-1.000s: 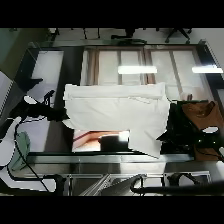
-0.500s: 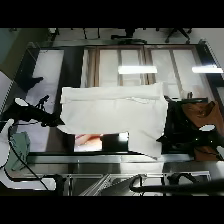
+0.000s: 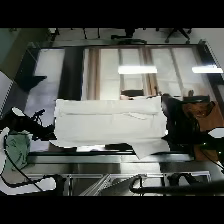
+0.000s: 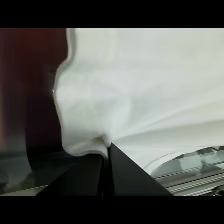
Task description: Fold the shirts.
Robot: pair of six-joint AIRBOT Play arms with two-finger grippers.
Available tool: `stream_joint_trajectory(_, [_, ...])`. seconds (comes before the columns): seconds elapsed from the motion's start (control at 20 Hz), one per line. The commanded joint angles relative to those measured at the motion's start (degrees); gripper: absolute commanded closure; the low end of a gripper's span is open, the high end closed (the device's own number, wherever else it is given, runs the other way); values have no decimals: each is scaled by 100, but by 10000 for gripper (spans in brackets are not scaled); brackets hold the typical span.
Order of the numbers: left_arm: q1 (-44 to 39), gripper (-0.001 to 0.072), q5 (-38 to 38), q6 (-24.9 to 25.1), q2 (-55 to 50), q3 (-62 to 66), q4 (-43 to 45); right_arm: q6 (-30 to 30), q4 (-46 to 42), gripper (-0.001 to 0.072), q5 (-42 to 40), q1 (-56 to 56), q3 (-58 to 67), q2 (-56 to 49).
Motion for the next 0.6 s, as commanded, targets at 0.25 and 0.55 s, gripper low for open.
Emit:
stream_joint_trajectory(0.25, [-579,695,-341,-264,-424,2214,96,-1749,1547,695,-1268,577,2024,-2057])
stream_joint_trajectory(0.55, [-1029,693,-372,-385,-1980,3711,107,-2203,1545,694,-2184,1141,3202,-3995])
